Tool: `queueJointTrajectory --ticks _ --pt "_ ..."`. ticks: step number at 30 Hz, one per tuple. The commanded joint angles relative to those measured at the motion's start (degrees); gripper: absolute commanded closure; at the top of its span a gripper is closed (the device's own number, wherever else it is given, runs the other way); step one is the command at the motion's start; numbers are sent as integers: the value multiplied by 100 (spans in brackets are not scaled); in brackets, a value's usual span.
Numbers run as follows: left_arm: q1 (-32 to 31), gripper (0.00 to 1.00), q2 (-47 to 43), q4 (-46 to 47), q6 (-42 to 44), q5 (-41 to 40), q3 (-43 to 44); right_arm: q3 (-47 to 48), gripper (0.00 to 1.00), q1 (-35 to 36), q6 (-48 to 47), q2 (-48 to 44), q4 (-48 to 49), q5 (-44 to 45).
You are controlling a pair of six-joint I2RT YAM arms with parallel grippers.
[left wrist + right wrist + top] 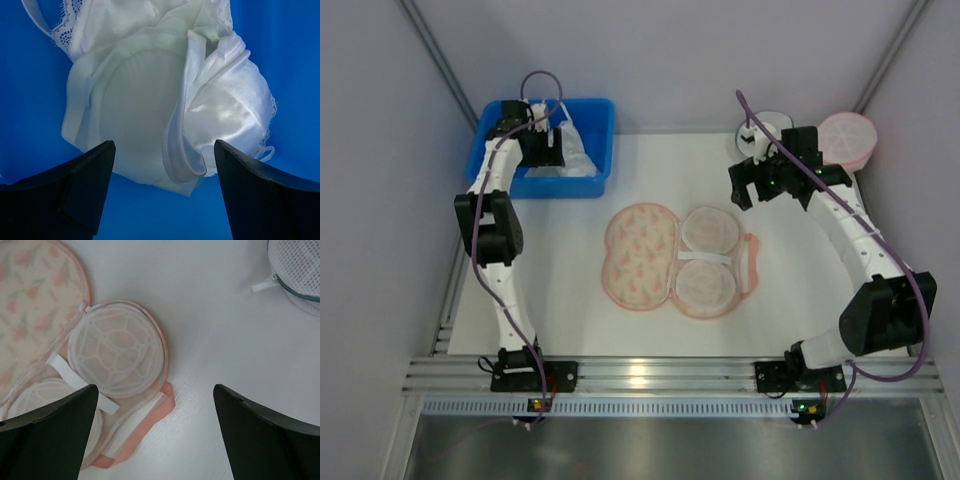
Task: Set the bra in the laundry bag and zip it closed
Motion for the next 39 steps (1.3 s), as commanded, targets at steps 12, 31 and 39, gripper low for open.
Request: queueJointTrajectory --ticks 12,31,39 --pt "-56 83 -44 371 38 890 345 -59 1 -79 71 -200 55 -22" --pt "-29 100 -1565 1233 231 1278 485 -182 1 -281 -25 -552 -86 162" --pt "-30 100 -1329 1224 231 715 495 -85 0 -377 -210 -464 -262 83"
